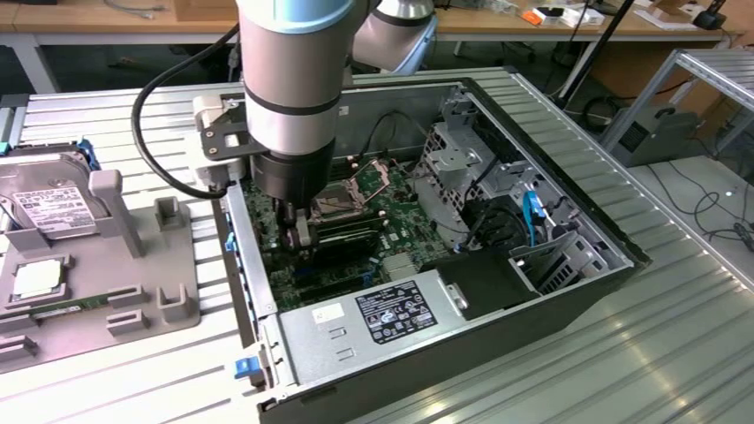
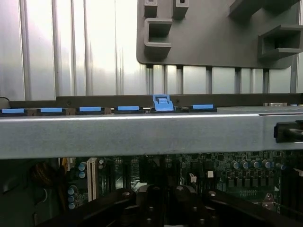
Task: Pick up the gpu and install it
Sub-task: 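Press down on the gpu until it lock into place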
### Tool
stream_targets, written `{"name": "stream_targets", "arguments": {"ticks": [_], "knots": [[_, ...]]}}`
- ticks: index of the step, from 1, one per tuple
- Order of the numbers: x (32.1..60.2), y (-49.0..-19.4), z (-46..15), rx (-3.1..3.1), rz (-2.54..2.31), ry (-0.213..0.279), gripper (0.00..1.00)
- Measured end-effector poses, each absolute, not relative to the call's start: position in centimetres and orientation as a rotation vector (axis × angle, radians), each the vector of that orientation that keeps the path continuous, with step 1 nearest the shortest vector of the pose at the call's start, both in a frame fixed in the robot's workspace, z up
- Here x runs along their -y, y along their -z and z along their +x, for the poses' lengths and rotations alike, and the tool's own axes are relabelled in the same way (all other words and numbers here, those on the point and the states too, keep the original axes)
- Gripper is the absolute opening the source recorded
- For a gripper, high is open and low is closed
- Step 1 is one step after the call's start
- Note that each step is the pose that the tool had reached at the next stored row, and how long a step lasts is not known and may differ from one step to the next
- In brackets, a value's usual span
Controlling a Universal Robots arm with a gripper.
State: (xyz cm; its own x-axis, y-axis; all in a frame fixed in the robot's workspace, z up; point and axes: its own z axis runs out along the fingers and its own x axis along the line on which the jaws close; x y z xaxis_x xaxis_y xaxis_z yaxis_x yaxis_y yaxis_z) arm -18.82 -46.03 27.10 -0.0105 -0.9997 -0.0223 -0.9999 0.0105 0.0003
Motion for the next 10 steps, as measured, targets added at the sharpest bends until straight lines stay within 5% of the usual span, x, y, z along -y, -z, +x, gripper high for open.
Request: {"name": "stream_targets", "arguments": {"ticks": [10], "knots": [[46.02,-26.74,-18.81,-2.221,-2.198,-0.025,0.11]]}}
